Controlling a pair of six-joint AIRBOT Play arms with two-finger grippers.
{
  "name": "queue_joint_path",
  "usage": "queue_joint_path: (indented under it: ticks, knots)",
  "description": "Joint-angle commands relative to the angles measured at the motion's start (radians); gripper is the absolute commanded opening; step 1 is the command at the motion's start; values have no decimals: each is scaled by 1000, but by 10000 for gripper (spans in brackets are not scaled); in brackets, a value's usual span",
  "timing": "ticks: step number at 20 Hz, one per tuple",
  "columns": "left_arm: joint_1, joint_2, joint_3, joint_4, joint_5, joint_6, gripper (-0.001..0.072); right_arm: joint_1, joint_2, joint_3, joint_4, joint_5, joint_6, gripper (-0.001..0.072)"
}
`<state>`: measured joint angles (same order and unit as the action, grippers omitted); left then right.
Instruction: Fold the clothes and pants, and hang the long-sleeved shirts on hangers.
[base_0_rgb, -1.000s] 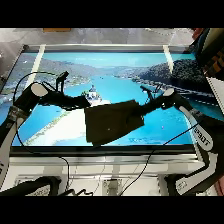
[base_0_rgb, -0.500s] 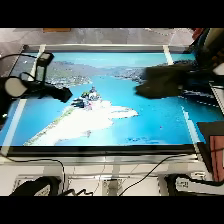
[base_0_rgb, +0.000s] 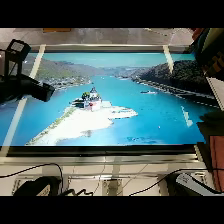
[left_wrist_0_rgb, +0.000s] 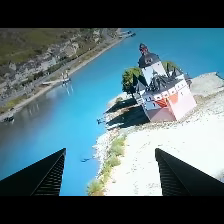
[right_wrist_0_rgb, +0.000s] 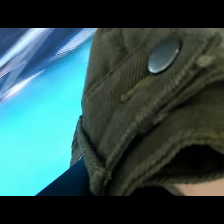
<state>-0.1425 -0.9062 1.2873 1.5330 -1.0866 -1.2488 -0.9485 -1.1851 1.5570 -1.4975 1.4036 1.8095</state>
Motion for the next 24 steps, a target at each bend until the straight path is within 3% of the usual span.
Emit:
queue_joint_path:
  ticks: [1,4,5,6,8,9,13,14,15,16,20,24]
  knots:
    - [1,10,1,11,1,1,608,-243,37,1,-64,68,42,38]
    - [1,10,1,8,2,0,608,-397,41,-14,-86,166,42,38]
    - [1,10,1,8,2,0,608,-434,41,-33,-85,206,42,70]
    - [1,10,1,8,2,0,608,-460,42,-52,-86,222,43,220]
    - [1,10,1,8,2,0,608,-488,41,-72,-85,214,102,665]
    - [1,10,1,8,2,0,608,-487,42,-72,-85,198,106,688]
    - [1,10,1,8,2,0,609,-486,42,-72,-40,153,103,668]
    - [1,10,1,8,2,0,608,-483,42,-72,4,143,94,455]
    - [1,10,1,8,2,0,609,-473,41,-72,53,141,77,197]
    - [1,10,1,8,2,0,608,-454,41,-72,100,138,62,42]
    - [1,10,1,8,2,0,609,-240,41,-72,161,99,28,37]
    - [1,10,1,8,2,0,609,195,41,-72,151,60,-62,36]
